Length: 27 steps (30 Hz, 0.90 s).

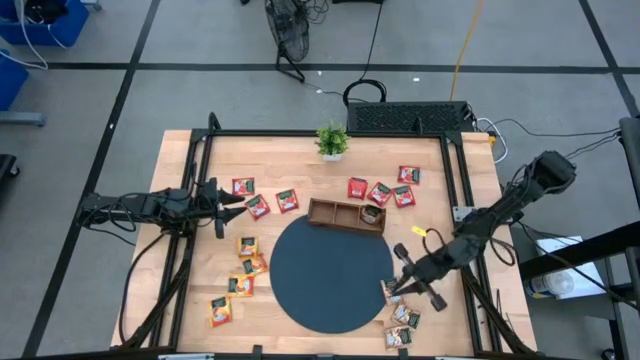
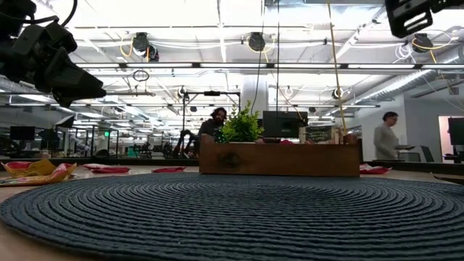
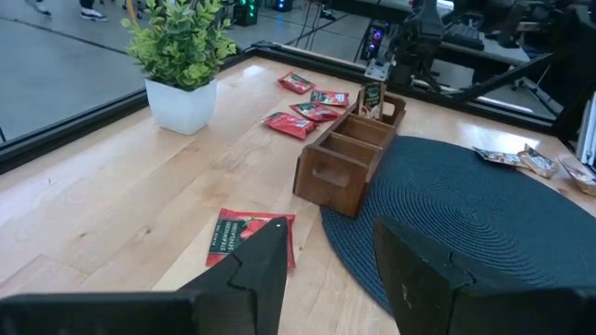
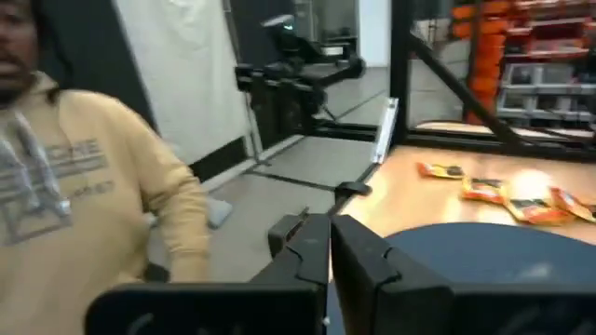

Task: Pick & Place Tea
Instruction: Put the top brown tea bag into the right slot of the wooden organizer

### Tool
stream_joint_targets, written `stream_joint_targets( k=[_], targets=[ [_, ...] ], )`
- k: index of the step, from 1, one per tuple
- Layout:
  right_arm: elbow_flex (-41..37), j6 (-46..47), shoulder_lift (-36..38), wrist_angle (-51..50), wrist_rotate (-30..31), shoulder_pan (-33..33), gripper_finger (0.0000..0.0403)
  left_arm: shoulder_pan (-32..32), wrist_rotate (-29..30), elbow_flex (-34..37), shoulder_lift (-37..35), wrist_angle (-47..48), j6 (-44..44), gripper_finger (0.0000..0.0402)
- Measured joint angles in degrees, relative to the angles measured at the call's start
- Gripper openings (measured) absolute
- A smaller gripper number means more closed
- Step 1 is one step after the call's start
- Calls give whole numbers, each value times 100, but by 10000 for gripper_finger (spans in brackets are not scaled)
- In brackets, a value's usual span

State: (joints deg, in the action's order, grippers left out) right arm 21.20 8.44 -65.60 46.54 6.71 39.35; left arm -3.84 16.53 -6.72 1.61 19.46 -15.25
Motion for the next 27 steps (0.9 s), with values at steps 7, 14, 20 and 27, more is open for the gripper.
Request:
stream_joint_targets(
  k=[7,14,20,27],
  targets=[
    [1651,661,-574,-3893,1573,676,150,0,0,0,0,-1,1,161],
    [3568,1938,-2245,-7660,1734,809,266,0,0,-1,-1,-2,0,161],
    [4110,2239,-3352,-8496,948,601,285,0,0,-1,0,-2,1,161],
    [4192,2469,-3831,-8579,377,479,277,0,0,0,0,2,-2,161]
  ],
)
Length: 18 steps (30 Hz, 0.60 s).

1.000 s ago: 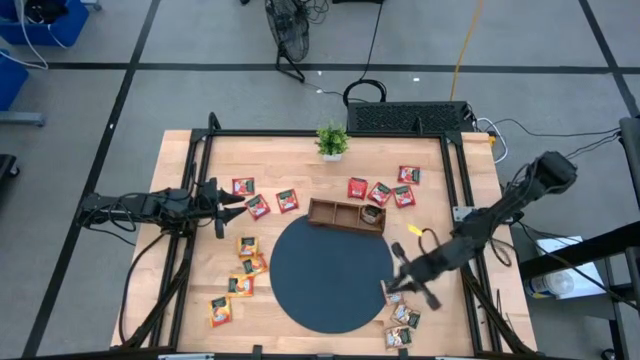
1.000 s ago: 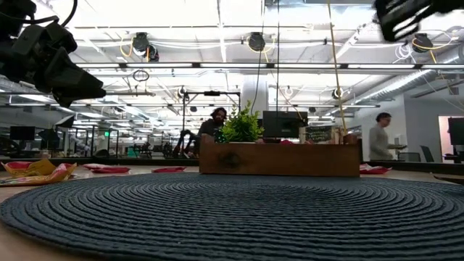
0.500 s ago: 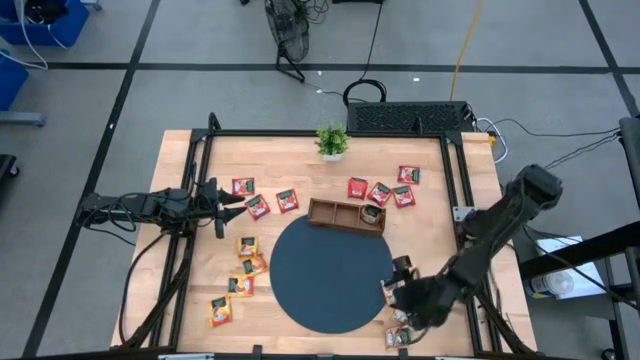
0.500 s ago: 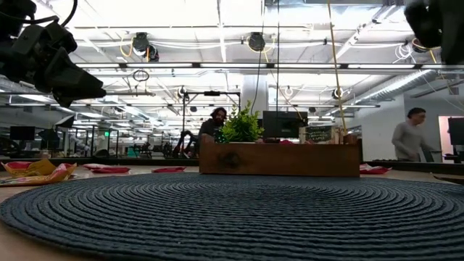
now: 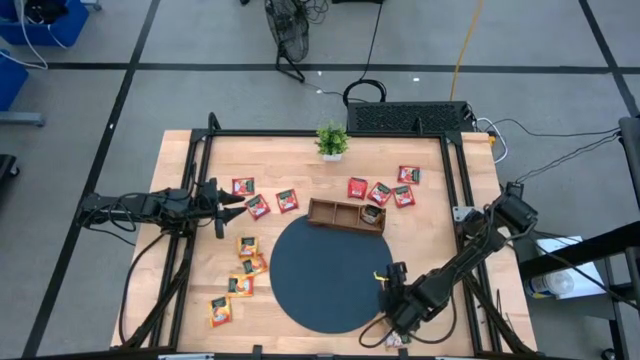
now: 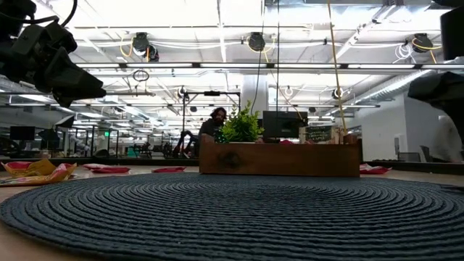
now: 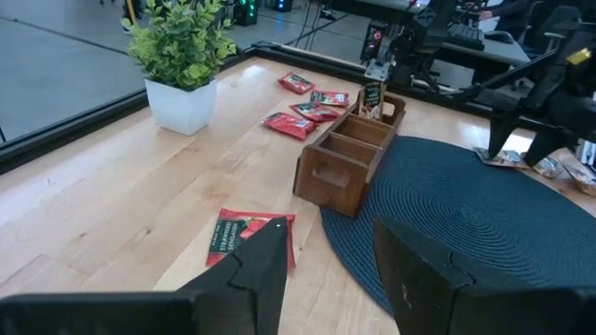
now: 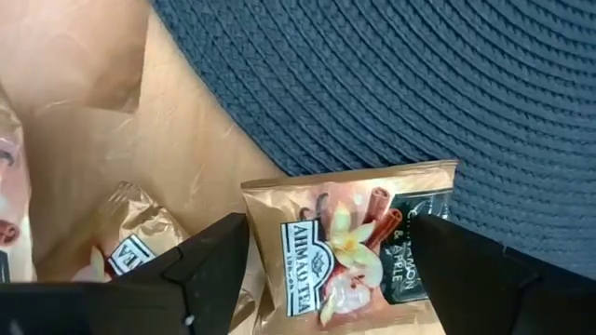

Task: Pick & Place Tea
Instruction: Put the top brown tea bag into the right slot of the wooden organizer

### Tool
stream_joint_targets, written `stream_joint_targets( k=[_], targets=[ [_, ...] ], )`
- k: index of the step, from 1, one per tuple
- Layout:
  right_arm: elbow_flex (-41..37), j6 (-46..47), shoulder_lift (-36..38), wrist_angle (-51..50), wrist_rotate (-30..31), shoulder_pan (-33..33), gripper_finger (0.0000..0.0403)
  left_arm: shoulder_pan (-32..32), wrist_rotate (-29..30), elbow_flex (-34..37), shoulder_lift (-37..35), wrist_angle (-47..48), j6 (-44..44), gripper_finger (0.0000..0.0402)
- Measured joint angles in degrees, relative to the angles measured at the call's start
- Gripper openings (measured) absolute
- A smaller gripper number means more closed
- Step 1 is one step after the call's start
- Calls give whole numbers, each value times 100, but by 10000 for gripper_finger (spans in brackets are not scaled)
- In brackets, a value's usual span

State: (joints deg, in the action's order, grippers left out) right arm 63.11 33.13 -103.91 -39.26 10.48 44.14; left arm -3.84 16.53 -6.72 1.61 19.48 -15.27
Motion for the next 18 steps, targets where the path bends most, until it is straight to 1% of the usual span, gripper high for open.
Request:
stream_joint_targets(
  k=[4,8,13,18],
  targets=[
    [-7,354,-60,-91,1,2,270,0,0,-2,0,-2,2,161],
    [-11,927,-65,-335,-7,16,250,0,0,0,0,-2,2,161],
    [-18,1582,-71,-668,-31,85,210,0,0,0,-2,-2,0,161],
    [-24,1863,9,-729,-52,172,156,0,0,-2,-1,-2,1,161]
  ],
)
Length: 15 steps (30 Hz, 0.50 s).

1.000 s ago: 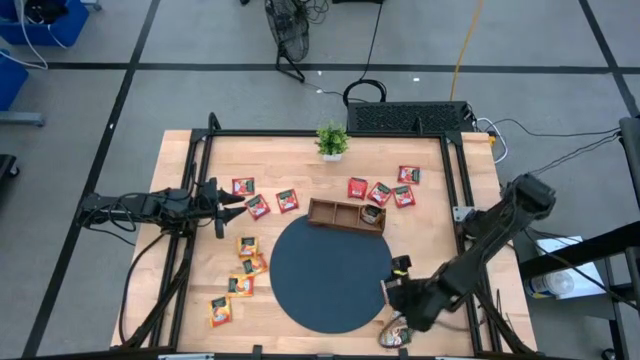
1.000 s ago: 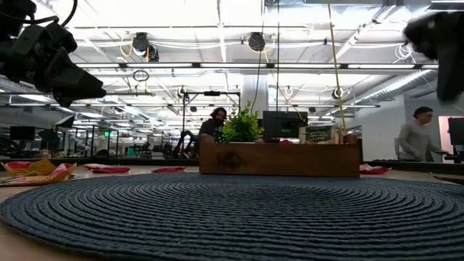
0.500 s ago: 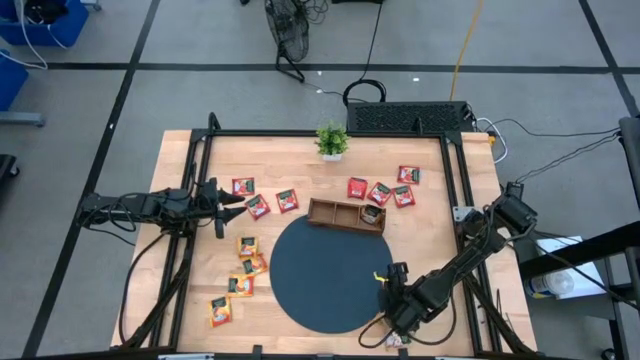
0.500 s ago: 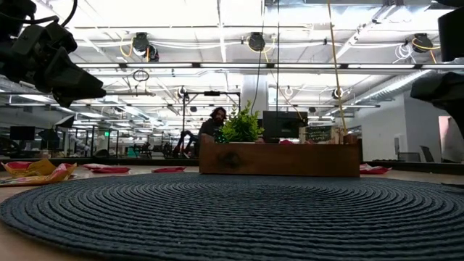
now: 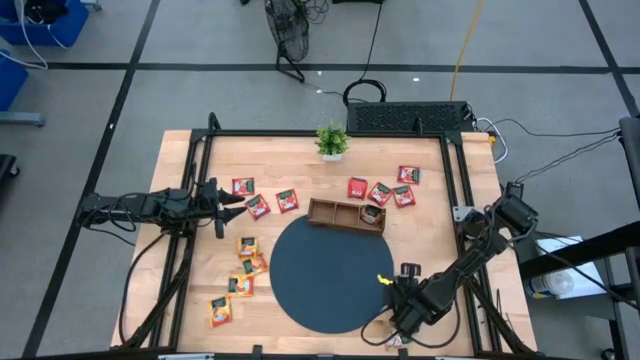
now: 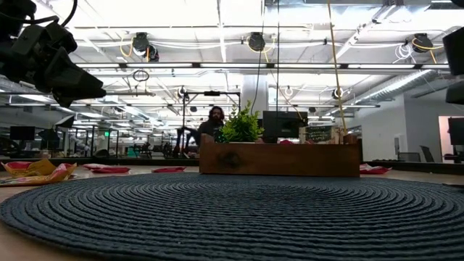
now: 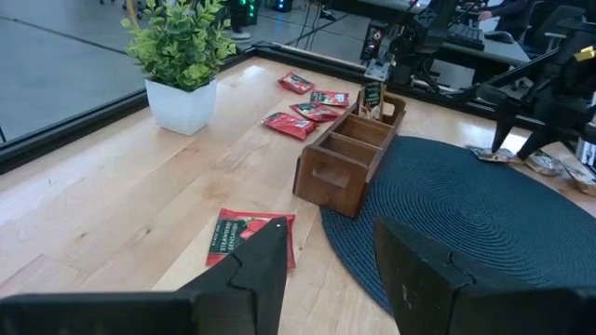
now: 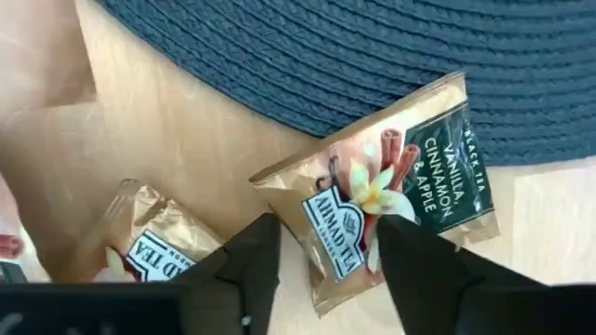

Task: Pick & Place Tea
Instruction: Put the top brown tea bag into the right slot of the wooden organizer

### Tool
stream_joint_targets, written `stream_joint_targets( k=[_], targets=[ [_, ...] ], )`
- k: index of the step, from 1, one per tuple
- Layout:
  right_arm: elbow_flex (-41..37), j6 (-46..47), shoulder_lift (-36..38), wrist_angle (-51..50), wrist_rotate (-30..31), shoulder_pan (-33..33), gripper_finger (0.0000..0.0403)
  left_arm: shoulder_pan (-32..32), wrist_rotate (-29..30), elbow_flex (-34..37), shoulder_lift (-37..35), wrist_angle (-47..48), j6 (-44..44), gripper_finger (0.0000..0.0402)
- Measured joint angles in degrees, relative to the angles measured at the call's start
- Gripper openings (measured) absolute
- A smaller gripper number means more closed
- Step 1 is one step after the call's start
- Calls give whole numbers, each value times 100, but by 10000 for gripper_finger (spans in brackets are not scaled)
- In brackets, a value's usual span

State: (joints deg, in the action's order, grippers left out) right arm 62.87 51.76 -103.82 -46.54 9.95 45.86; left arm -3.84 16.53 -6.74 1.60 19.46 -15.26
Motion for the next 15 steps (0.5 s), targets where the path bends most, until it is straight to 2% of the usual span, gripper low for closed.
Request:
stream_joint_targets(
  k=[5,9,15],
  targets=[
    [-37,95,175,-19,26,39,87,0,1,1,-1,-2,-1,161],
    [-31,-113,215,63,85,131,16,0,1,1,1,-4,0,161],
    [-31,-21,264,48,462,301,5,0,0,2,1,-2,1,161]
  ],
)
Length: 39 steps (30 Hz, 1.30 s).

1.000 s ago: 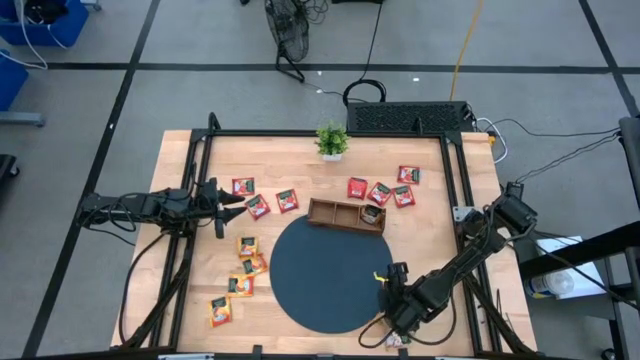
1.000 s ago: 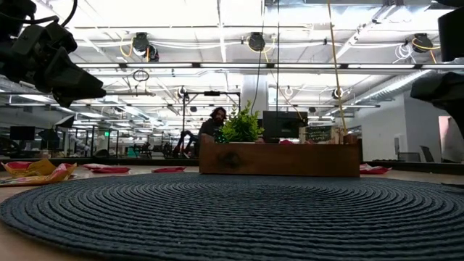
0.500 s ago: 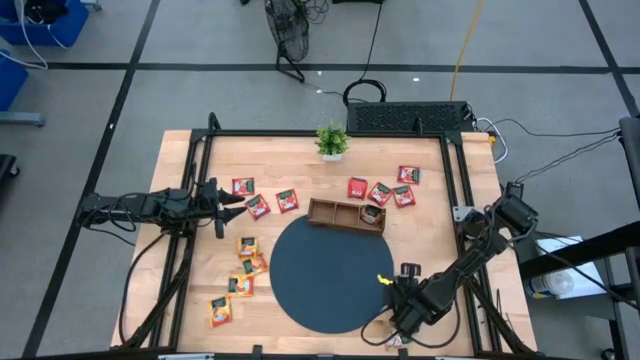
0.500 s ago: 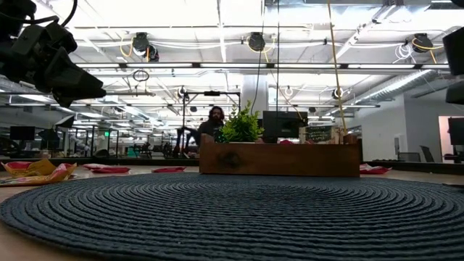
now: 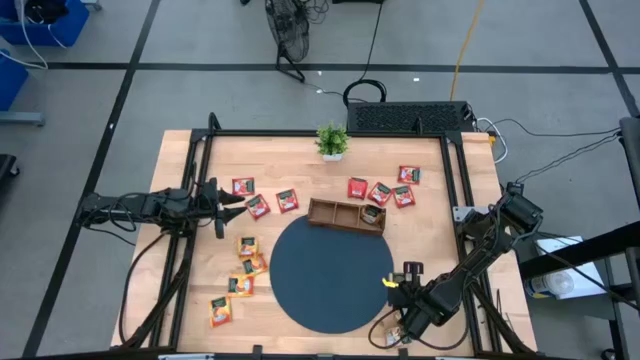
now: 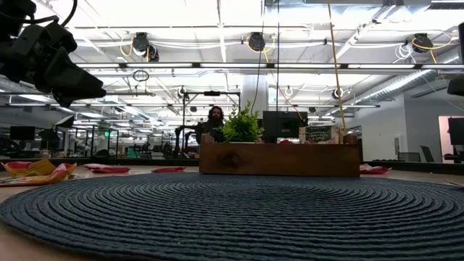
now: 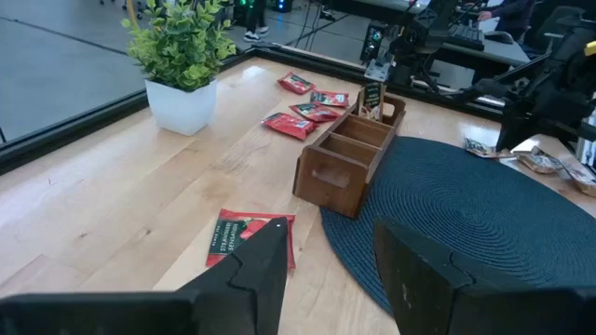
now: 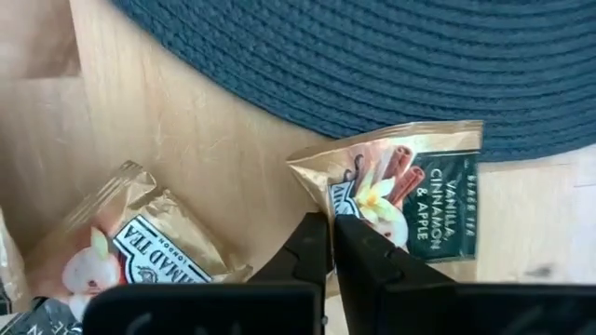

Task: Pick & Place Tea
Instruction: Put the top brown tea bag into the right slot of the wooden organizer

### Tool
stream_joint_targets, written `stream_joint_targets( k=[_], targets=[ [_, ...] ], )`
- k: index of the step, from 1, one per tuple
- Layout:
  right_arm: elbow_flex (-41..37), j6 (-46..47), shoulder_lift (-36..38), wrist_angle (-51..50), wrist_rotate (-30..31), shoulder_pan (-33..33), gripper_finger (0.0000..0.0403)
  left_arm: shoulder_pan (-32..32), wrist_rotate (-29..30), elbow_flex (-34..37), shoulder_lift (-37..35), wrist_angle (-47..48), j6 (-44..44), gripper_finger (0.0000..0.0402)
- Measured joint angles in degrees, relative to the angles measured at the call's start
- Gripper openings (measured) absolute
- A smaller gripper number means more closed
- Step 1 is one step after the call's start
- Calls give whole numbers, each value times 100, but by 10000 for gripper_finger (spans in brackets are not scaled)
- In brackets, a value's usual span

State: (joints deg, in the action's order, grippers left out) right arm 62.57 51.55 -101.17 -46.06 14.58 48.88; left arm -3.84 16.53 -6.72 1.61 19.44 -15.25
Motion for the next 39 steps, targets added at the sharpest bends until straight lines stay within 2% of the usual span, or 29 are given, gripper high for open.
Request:
stream_joint_targets(
  k=[5,9,16,18,21,24,27,34,39],
  targets=[
    [18,314,202,1,591,194,3,0,0,-2,0,0,0,161],
    [127,328,327,-180,1487,282,2,0,1,-1,-1,0,0,161],
    [289,-252,342,-859,4204,-165,1,0,0,0,0,0,-2,161],
    [262,-459,344,-947,4649,-512,1,0,1,-1,-1,0,-2,161],
    [127,-956,342,-867,4692,-1183,1,0,2,0,0,0,0,161],
    [-83,-1444,342,-352,4666,-1793,1,0,2,0,-2,0,0,161],
    [-302,-1825,342,282,4346,-2244,1,0,1,-1,0,0,0,161],
    [-759,-2720,342,1852,3766,-2678,0,0,2,-2,0,0,-2,161],
    [-817,-2728,342,1943,3778,-2720,8,0,2,-1,0,0,-2,161]
  ],
)
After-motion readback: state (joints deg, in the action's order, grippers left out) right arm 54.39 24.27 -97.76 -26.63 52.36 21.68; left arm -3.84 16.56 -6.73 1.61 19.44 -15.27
